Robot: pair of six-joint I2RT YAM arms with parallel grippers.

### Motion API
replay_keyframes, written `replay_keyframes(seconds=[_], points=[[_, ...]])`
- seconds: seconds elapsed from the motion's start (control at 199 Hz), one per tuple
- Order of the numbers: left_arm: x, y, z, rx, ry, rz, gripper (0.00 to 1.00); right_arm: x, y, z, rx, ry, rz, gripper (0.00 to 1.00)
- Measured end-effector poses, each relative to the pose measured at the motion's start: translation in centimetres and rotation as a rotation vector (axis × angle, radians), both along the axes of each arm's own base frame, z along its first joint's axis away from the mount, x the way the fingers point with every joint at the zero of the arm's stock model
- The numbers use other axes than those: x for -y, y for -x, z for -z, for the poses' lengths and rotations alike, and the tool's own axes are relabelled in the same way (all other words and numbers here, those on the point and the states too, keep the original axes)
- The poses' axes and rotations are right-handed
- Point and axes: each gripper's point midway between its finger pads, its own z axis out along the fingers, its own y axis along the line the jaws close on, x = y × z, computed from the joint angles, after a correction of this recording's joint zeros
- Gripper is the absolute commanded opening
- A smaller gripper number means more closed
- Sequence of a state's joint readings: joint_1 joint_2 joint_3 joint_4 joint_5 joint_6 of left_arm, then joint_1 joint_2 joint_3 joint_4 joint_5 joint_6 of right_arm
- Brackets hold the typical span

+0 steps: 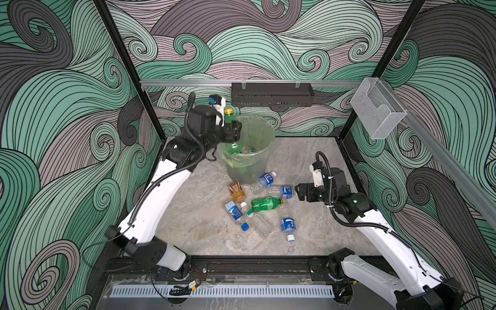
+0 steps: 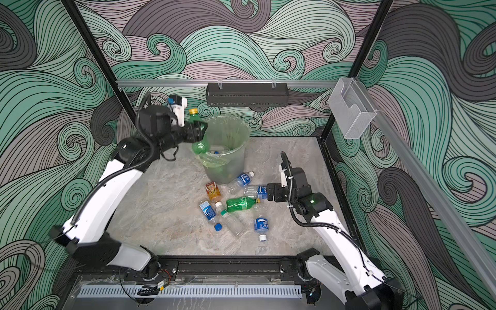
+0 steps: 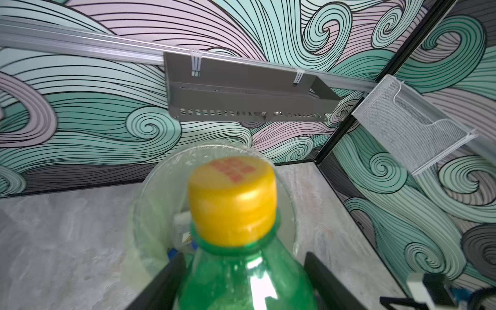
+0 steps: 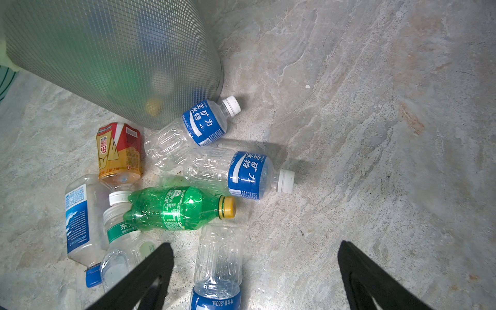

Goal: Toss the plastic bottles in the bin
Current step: 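Lift the green bottle with the left gripper and drop it into the bin, then grasp another blue-labelled clear bottle with the right gripper while the left gripper withdraws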

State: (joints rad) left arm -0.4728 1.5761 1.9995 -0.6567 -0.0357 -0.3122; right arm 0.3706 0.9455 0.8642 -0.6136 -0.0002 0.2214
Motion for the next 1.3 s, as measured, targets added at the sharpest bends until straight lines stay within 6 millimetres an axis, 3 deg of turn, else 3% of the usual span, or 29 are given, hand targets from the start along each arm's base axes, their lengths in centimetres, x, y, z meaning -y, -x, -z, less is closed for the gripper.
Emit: replay_keyframes(seconds=[0.086,0.196,0.292,0.358,0.584,0.715,0.886,1.078,1.304], points=[[0.6,-2.4,1.2,-0.035,0.012,0.008,0.81,0.3,0.7,0.0,0.000,-0.006,0.005,0.96],[0.2,-2.6,5.3,-0.124,-0.017,0.002,0.85,0.6,1.6,0.4,-0.014,-0.015,0.015,0.95],[-0.8,-0.7,8.7,-0.193,-0.046,-0.004,0.87,0.6,2.2,1.0,-0.030,-0.036,0.026,0.95],[-2.0,1.2,9.7,-0.212,-0.056,-0.013,0.87,0.5,2.6,1.6,-0.051,-0.057,0.029,0.93],[-7.4,8.1,8.8,-0.135,-0.059,-0.106,0.92,-0.6,3.5,4.8,-0.179,-0.089,0.028,0.91],[-10.1,10.9,10.4,-0.128,-0.083,-0.172,0.92,-1.3,4.2,6.3,-0.248,-0.080,0.011,0.91],[-12.4,13.4,14.9,-0.193,-0.125,-0.235,0.92,-2.2,5.4,8.3,-0.338,-0.078,-0.008,0.90],[-13.6,15.4,19.8,-0.294,-0.158,-0.271,0.92,-3.0,6.0,10.4,-0.442,-0.062,-0.023,0.86],[-14.4,16.8,21.5,-0.327,-0.144,-0.297,0.92,-4.2,6.2,12.6,-0.520,-0.038,-0.044,0.83]])
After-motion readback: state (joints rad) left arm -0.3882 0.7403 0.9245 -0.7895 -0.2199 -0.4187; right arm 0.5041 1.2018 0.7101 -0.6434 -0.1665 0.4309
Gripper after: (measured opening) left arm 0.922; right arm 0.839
